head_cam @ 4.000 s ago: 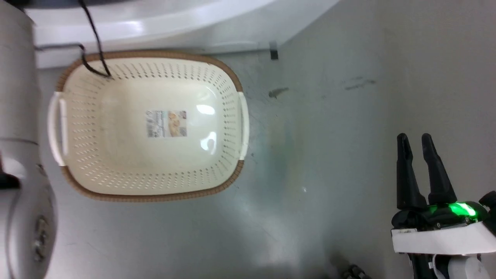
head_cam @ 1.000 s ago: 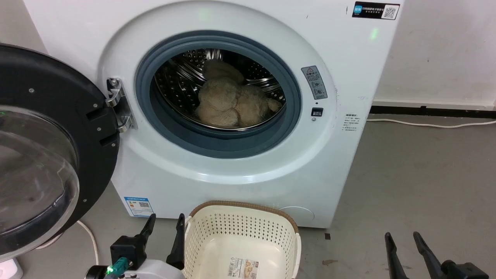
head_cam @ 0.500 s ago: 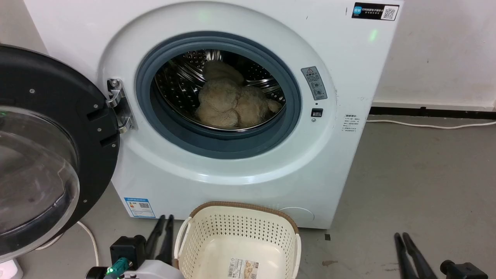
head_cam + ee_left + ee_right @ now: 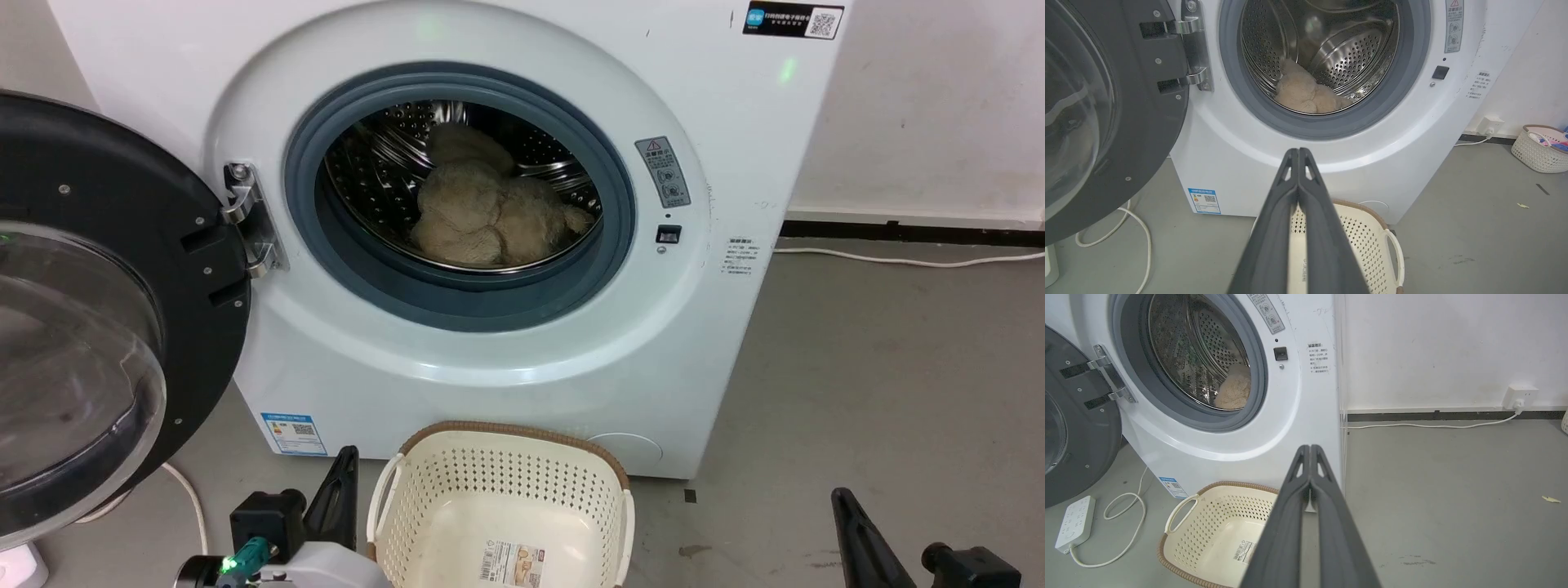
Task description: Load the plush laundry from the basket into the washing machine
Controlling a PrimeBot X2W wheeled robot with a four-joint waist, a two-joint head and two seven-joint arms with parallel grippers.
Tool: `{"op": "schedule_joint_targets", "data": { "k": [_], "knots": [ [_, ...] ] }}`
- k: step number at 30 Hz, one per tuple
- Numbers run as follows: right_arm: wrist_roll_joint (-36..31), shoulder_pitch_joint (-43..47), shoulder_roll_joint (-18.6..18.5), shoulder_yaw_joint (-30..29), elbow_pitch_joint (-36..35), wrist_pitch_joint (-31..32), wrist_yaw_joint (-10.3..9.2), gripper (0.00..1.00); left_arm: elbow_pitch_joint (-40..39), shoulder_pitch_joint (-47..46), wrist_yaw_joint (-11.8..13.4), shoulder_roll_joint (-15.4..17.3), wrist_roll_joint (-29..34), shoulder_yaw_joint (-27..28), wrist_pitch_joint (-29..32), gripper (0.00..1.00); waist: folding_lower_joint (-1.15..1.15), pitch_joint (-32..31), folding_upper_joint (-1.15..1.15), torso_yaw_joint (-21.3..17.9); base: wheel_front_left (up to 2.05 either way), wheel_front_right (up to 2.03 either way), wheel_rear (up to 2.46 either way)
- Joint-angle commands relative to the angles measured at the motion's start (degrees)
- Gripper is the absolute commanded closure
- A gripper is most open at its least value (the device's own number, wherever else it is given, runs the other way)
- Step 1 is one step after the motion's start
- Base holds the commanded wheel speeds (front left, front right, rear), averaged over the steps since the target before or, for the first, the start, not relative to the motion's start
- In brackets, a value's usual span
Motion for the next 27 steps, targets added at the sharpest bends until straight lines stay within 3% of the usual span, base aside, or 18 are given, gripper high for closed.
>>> {"op": "schedule_joint_targets", "data": {
  "k": [1, 27],
  "knots": [
    [-0.6, -0.9, 0.0, 0.1, -0.4, 0.2, -0.01, 1.0, -0.5, 0.1, -0.1, -0.3, 0.8, 0.4, 0.3, 1.0, 0.0, 0.0, 0.0, 0.0, 0.0, 0.0, 0.0],
    [-3.0, -2.9, 0.0, 0.5, -1.7, 2.9, -0.02, 1.0, -3.4, 0.4, -0.8, -1.8, 4.8, 3.1, 2.5, 1.0, 0.0, 0.9, 0.0, 0.0, 0.0, 0.0, 0.0]
  ]
}}
